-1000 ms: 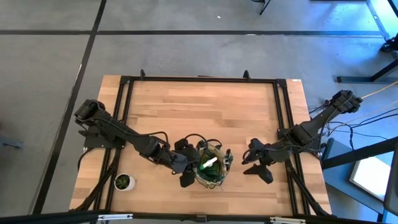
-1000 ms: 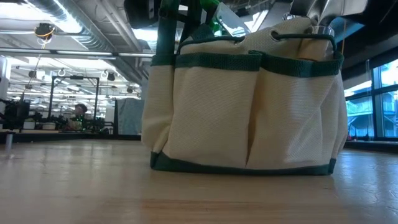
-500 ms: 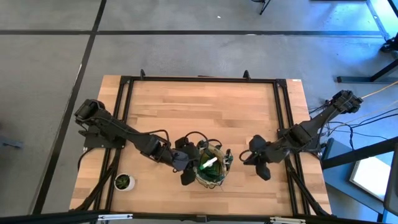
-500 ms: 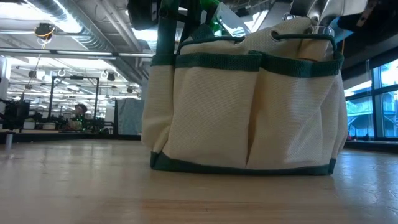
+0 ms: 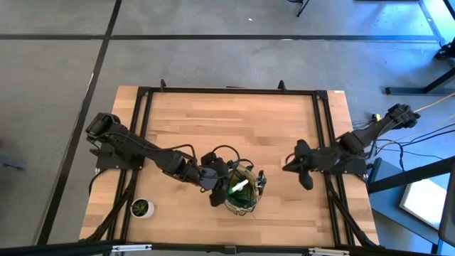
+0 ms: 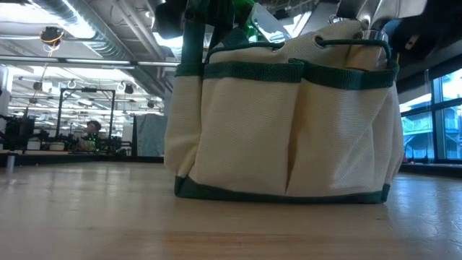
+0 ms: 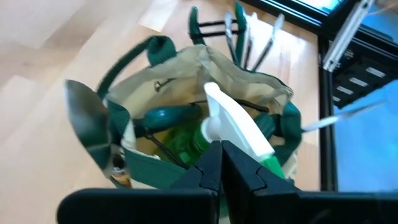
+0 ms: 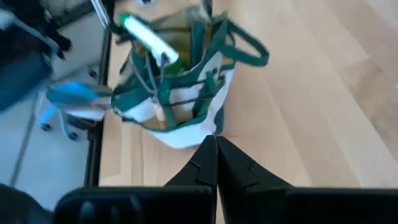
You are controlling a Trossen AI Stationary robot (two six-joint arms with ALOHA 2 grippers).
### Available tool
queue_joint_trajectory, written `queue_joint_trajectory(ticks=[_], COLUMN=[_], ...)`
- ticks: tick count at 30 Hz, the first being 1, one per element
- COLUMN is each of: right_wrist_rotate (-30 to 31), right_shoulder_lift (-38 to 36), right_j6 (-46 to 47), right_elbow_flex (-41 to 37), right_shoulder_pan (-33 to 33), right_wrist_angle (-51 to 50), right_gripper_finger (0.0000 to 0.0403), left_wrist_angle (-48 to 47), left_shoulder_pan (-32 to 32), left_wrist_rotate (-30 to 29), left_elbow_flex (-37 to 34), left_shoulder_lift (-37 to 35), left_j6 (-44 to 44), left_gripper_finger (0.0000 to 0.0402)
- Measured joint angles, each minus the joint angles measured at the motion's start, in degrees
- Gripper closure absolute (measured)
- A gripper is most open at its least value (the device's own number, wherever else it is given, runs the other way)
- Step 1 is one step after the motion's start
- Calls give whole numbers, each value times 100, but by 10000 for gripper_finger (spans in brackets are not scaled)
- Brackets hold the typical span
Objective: Pick & Place Garden tools in Gardening bag
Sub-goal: Return to Home Position
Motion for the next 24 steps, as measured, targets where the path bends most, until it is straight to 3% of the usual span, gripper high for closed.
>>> queue_joint_trajectory(ticks=[11,19,24], right_wrist_rotate=[36,-939,-1149], right_shoulder_lift=[-1664,-2377,-2718], right_j6=[-836,-1348,-1516], right_elbow_flex=[-1369,-2024,-2525], right_shoulder_pan=[-657,-1353,-1724], right_wrist_angle=[600,1003,1536], right_gripper_finger=[402,403,403], left_wrist_angle=[449,1048,1536], left_shoulder_pan=[338,708,861], left_wrist_rotate=[-326,-328,-286], left_elbow_flex=[0,0,0], left_shoulder_lift=[-4,-7,-9], left_j6=[-50,-312,-228], left_gripper_finger=[400,400,400])
